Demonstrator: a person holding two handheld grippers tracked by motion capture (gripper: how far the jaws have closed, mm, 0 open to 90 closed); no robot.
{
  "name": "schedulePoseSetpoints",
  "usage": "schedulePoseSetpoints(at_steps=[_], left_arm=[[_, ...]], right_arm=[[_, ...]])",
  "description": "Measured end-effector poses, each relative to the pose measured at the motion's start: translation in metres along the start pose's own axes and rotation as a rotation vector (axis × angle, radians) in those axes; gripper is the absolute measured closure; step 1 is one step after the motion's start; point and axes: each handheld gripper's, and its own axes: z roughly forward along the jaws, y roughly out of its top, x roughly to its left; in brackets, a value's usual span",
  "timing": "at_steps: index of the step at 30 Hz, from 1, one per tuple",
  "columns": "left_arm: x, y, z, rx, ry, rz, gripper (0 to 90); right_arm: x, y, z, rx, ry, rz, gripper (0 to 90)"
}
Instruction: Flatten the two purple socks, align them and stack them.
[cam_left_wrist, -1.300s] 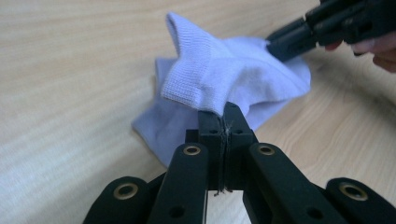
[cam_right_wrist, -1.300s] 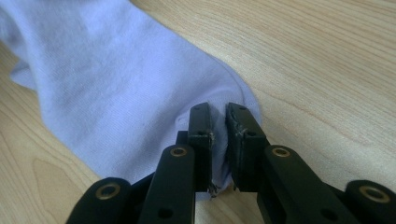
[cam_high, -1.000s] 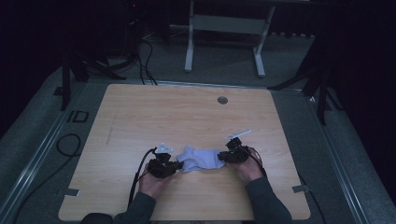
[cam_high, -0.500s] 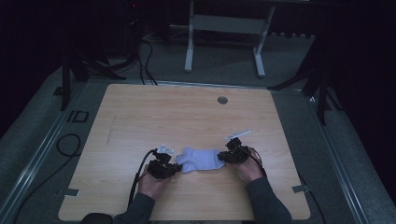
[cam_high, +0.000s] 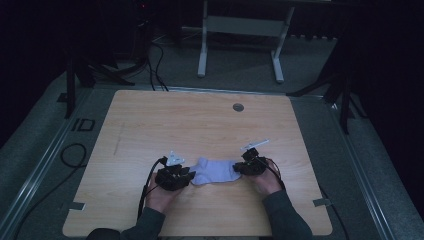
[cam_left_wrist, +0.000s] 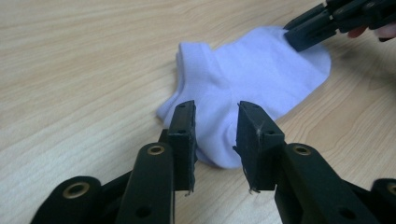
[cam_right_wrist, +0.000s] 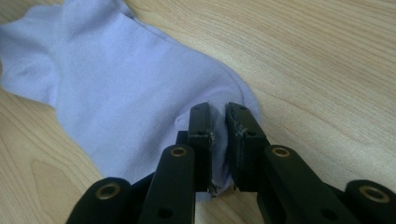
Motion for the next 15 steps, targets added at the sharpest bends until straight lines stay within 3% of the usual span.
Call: schedulePoseSetpoints(at_steps=[3, 6, 7, 10, 13, 15], left_arm=[[-0.003, 0.000, 0.002, -0.014, -0.019, 0.021, 73.1], [-0.014, 0.002, 0.013, 0.003, -0.041, 0.095, 79.0], [-0.014, 0.002, 0.013, 0.003, -0.041, 0.095, 80.2], [-0.018, 0.002, 0.027, 0.027, -0.014, 0.148, 80.6], [-0.016, 0.001, 0.042, 0.048, 0.036, 0.172, 81.3], [-0.016, 0.000, 0.045, 0.052, 0.044, 0.173, 81.4]], right_arm=[[0.001, -0.001, 0.000, -0.003, -0.003, -0.002, 80.3], [0.001, -0.001, 0.000, -0.005, -0.004, -0.002, 80.3], [0.001, -0.001, 0.000, -0.005, -0.004, -0.002, 80.3], [0.001, -0.001, 0.000, -0.006, -0.005, -0.002, 80.3], [0.001, -0.001, 0.000, -0.009, -0.002, 0.004, 80.4], [0.001, -0.001, 0.000, -0.010, -0.002, 0.004, 80.4]])
